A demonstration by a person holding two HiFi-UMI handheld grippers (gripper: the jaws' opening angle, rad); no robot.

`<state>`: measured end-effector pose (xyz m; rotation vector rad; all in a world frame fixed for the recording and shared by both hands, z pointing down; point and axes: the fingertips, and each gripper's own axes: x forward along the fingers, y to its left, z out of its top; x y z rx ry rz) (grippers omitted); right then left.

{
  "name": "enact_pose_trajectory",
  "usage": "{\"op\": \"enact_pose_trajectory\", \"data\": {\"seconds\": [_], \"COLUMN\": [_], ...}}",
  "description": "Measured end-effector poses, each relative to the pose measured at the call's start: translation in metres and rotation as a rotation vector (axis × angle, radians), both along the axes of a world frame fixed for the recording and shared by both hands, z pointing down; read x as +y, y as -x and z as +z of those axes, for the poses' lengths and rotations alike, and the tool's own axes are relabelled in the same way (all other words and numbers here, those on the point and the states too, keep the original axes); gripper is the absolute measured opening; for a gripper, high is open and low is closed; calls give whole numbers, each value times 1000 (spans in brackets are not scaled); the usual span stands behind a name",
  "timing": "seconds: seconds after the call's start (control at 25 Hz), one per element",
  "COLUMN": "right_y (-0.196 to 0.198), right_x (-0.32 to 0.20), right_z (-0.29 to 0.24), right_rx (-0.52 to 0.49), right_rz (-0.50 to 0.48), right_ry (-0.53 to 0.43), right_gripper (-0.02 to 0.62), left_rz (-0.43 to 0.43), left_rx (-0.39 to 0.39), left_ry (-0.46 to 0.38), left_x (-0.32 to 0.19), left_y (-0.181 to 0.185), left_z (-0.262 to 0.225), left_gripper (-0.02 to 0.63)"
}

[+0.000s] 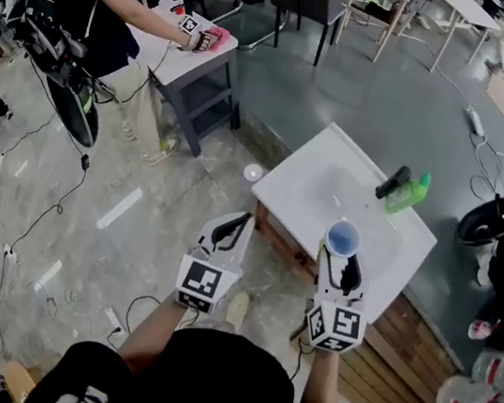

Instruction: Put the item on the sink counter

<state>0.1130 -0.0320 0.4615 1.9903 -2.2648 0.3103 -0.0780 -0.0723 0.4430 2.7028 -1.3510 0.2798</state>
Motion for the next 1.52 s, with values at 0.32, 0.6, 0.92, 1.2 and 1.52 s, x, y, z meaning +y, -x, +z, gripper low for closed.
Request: {"op": "enact_pose_trajectory", "data": {"seconds": [0.32, 0.6, 0.92, 1.2, 1.52], "right_y": [16, 20, 10, -9, -17], "right_x": [-41, -77, -135, -195, -255], "right_z": [0, 12, 20, 39, 85], "right_rx": [2, 11, 8, 33, 65], "right_rz": [7, -20, -63, -127, -197], "right_ry": [-7, -21, -31, -34, -3], "right_gripper": [242, 242, 242, 242, 242], "left_rz": [7, -12, -65, -119, -175], "left_rx": [-22, -12, 3, -1, -4], "left_ry": [-7, 3, 23, 43, 101], "left_x": [-40, -68, -114, -162, -210], "left_y": [12, 17, 3, -18, -32], "left_z": [-7, 4, 15, 34, 67], "left_gripper": [3, 3, 3, 2, 2]}}
